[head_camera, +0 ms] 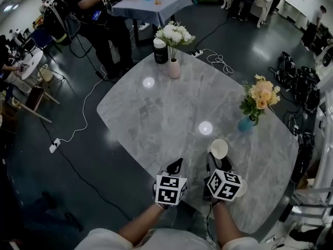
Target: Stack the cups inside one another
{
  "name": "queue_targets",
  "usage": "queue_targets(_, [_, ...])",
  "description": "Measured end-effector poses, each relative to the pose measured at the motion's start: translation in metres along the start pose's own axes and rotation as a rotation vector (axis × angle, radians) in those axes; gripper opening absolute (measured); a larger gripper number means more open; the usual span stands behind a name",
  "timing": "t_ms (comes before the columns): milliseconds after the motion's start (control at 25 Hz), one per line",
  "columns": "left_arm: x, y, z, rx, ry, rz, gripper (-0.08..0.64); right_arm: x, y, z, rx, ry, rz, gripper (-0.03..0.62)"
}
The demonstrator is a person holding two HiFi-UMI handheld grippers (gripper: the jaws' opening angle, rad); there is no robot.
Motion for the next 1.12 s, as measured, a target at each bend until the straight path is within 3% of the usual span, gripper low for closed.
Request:
queue_targets(640, [0.006, 0.019, 0.087, -0.089, -0.059, 0.055, -0.005, 0.009, 0.096, 0.043, -0.044, 0.000, 0.073, 0.225])
queue_targets(1120, [0.003, 0.014, 0.133, -0.147, -0.122, 0.041, -0.005, -0.002, 0.138, 0.076, -0.078, -0.035, 0.093, 0.225])
Point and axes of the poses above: the fingertips, and each gripper's own axes: y backward along the fingers, z to its right, x out of its top, the point moved 6 cm from there along y, backward along the fingers, and after that the axes turned 5 degrees about -y, right-handed, at the moved point
